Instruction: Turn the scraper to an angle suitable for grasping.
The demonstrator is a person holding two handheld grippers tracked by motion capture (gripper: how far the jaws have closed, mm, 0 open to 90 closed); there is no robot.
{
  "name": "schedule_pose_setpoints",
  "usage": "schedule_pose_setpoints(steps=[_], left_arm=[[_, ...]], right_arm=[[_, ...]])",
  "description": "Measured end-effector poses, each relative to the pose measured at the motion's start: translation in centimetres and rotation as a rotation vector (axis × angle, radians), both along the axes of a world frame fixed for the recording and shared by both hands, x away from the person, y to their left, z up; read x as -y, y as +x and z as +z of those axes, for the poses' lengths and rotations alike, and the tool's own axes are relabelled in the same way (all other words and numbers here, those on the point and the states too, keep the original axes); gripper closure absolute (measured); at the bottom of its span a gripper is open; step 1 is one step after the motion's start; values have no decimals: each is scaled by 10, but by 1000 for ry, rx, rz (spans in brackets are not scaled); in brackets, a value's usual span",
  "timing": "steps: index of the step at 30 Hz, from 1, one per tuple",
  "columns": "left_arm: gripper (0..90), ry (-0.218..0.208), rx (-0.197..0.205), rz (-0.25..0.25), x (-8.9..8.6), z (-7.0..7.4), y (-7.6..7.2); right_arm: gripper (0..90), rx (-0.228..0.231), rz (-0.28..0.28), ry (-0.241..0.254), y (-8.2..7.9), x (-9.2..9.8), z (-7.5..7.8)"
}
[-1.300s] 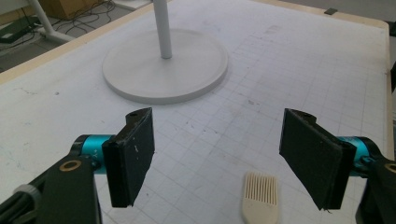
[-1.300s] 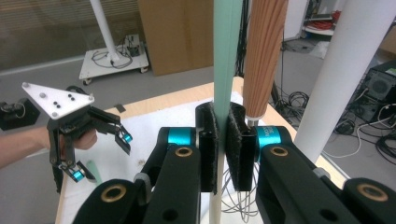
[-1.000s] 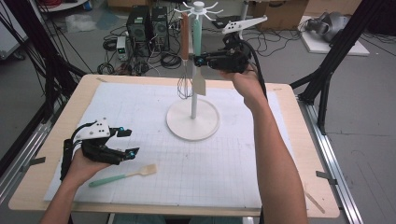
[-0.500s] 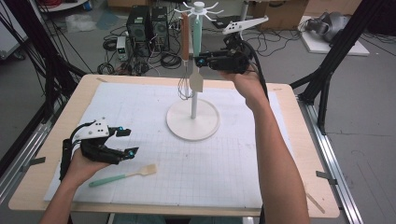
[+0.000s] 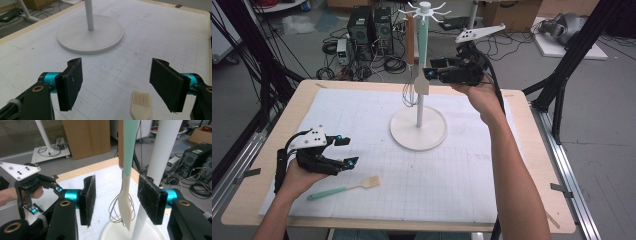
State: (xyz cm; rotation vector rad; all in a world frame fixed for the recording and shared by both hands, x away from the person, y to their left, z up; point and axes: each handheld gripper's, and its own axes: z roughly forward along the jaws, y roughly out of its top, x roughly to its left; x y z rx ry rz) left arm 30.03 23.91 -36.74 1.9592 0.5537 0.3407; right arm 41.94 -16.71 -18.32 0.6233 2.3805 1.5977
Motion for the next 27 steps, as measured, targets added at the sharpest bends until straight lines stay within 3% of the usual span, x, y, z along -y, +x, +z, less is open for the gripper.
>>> schedule_pose_setpoints(steps=[7, 27], left_arm=[[269, 1, -1, 0, -2, 0, 0], [269, 1, 0, 12, -4, -1, 1]], right_arm=[[399, -3, -22, -4, -5, 3, -7], [359, -3, -5, 20, -11, -1, -23]])
